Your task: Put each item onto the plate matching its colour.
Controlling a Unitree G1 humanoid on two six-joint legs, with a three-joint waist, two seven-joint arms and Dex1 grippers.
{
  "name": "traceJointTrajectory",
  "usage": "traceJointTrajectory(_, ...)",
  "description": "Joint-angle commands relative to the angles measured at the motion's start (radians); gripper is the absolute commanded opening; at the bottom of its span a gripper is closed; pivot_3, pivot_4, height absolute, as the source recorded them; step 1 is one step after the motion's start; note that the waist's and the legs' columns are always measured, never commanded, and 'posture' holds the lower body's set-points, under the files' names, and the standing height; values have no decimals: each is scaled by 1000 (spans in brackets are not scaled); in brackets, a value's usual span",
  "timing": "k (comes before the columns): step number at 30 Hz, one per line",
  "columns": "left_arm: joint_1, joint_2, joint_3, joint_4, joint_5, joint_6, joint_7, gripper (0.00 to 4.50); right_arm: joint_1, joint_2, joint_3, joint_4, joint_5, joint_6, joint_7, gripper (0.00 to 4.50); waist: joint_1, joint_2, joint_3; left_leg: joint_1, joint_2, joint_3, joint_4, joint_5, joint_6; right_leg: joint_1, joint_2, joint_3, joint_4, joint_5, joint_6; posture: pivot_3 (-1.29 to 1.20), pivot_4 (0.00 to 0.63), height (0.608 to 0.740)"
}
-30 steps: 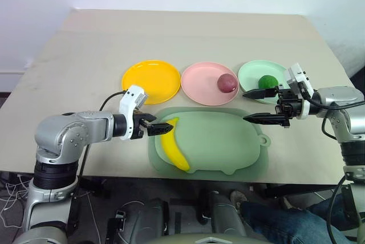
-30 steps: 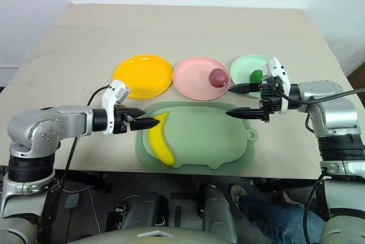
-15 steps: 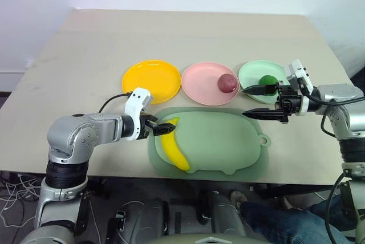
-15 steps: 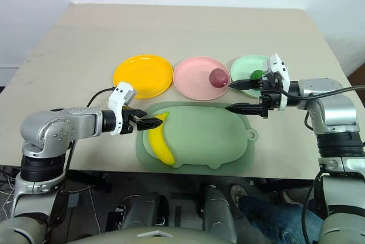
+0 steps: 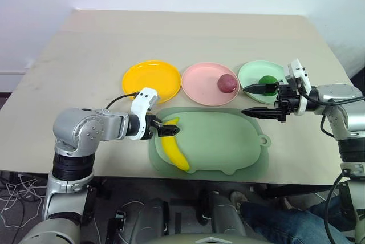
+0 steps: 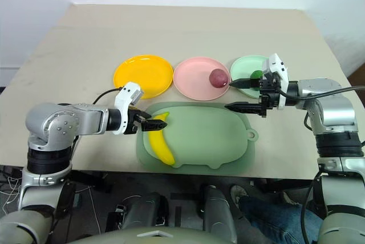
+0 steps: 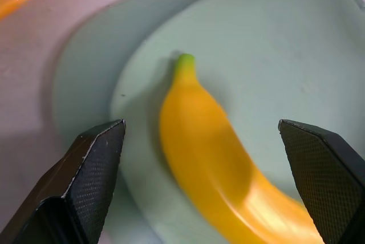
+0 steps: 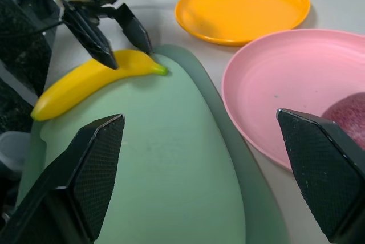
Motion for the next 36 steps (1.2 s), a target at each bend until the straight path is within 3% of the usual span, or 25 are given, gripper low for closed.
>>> traceJointTrajectory(1, -54, 89, -60, 133, -160, 25, 1, 4500, -13, -7, -21, -5, -4, -18, 1, 4488, 0, 0, 0, 0, 0, 0, 0, 0, 0, 0, 0, 0, 0, 0, 0, 0, 150, 740)
traceJointTrajectory(6, -139, 209, -116, 158, -330, 25, 60, 4500, -18, -3, -23, 7, -16, -34, 1, 4488, -2, 0, 0, 1, 0, 0, -1, 0, 0, 0, 0, 2, 0, 0, 0, 0, 150, 740)
traceJointTrajectory(9, -166, 233, -170, 200, -367, 25, 158, 4500, -24, -1, -22, 21, -22, -43, -2, 4488, 0, 0, 0, 1, 0, 0, -1, 0, 0, -1, 0, 2, 0, 0, 0, 0, 150, 740)
traceJointTrajectory(13, -203, 217, -237, 300, -552, 25, 262, 4500, -19, 8, -22, 18, -23, -45, -7, 4488, 1, 0, 0, 1, 0, 0, -1, 0, -1, 0, -1, 2, 0, 0, 0, 0, 150, 740)
traceJointTrajectory(17, -197, 149, -192, 383, -640, 25, 421, 4500, -14, 7, -23, 10, -26, -44, -9, 4488, 2, 0, 0, 3, 0, 0, -1, 1, -1, 1, -1, 3, 0, 0, 0, 0, 150, 740)
traceJointTrajectory(21, -214, 165, -290, 466, -804, 25, 463, 4500, -14, 8, -25, 18, -35, -45, -20, 4488, 1, 0, 0, 9, -1, 0, -2, 0, -1, 7, -1, 3, 0, 0, 0, 0, 150, 740)
traceJointTrajectory(28, -302, 151, -354, 583, -852, 25, 603, 4500, -15, 10, -28, 12, -33, -40, -28, 4488, 2, 0, 0, 11, -2, 1, -2, 0, -1, 8, -1, 4, 0, 0, 1, 0, 150, 740)
traceJointTrajectory(31, -304, 184, -383, 491, -796, 25, 592, 3928, -18, 12, -27, 20, -37, -47, -32, 4500, 1, 1, 0, 11, -2, 1, -2, 1, -1, 8, -1, 4, 0, 0, 1, 0, 150, 740)
traceJointTrajectory(36, -292, 220, -403, 383, -754, 25, 544, 2215, -27, 11, -27, 27, -37, -46, -33, 4500, -2, 1, 0, 11, -2, 2, -3, 1, -2, 7, -1, 5, 0, 0, 1, 0, 150, 740)
